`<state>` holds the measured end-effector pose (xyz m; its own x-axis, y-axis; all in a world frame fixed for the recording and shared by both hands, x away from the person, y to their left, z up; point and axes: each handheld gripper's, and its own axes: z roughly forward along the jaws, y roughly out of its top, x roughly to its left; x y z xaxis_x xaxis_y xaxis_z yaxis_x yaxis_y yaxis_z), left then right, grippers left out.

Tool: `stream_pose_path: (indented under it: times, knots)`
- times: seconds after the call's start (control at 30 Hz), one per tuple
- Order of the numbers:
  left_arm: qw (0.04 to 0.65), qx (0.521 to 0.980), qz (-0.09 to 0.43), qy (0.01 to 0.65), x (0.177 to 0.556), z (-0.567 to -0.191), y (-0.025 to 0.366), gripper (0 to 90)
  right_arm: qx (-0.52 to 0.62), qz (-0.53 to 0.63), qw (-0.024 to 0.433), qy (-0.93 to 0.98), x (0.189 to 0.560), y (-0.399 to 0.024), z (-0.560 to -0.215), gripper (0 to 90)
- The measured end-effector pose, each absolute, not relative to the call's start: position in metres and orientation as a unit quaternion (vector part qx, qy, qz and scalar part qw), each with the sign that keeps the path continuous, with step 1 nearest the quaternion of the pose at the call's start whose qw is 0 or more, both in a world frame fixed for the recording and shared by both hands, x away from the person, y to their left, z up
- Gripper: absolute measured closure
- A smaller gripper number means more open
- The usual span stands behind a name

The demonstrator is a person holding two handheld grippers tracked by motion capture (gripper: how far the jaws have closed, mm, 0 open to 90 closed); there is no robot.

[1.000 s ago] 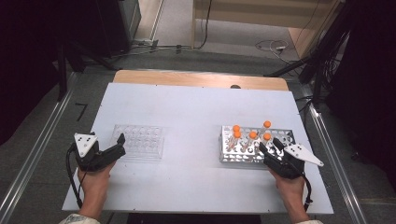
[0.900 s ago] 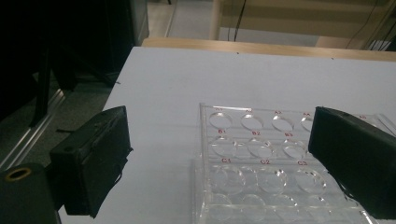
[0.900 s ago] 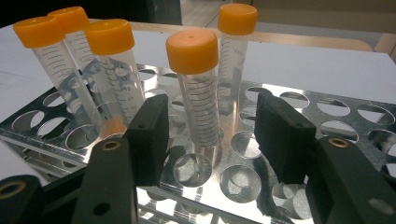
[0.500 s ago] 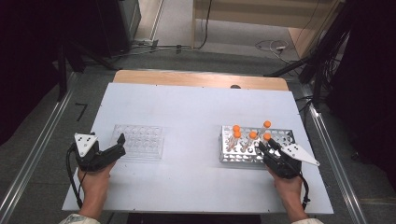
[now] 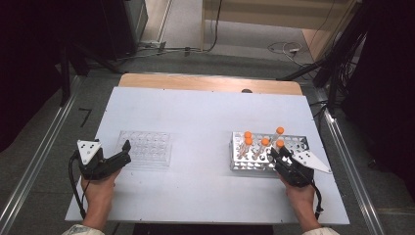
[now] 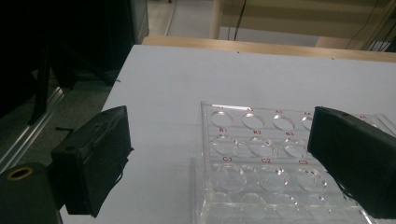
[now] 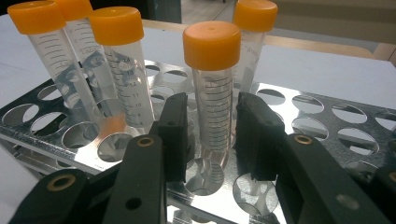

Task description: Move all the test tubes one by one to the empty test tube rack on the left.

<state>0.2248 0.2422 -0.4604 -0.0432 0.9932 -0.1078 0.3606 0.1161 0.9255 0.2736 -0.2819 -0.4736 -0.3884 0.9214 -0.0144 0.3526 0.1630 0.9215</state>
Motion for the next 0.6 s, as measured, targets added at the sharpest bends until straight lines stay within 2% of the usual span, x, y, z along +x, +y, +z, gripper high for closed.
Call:
stream_pose_path:
  times: [0.4,0.6]
  knots:
    - [0.421,0.55,0.375,0.617,0.2247,-0.4605,0.242,6.2,0.457,0.454,0.32,0.695,0.2726,-0.2819,-0.4736,70.7]
    - [0.421,0.549,0.375,0.617,0.2247,-0.4605,0.242,6.2,0.458,0.455,0.326,0.69,0.272,-0.2829,-0.4722,71.3]
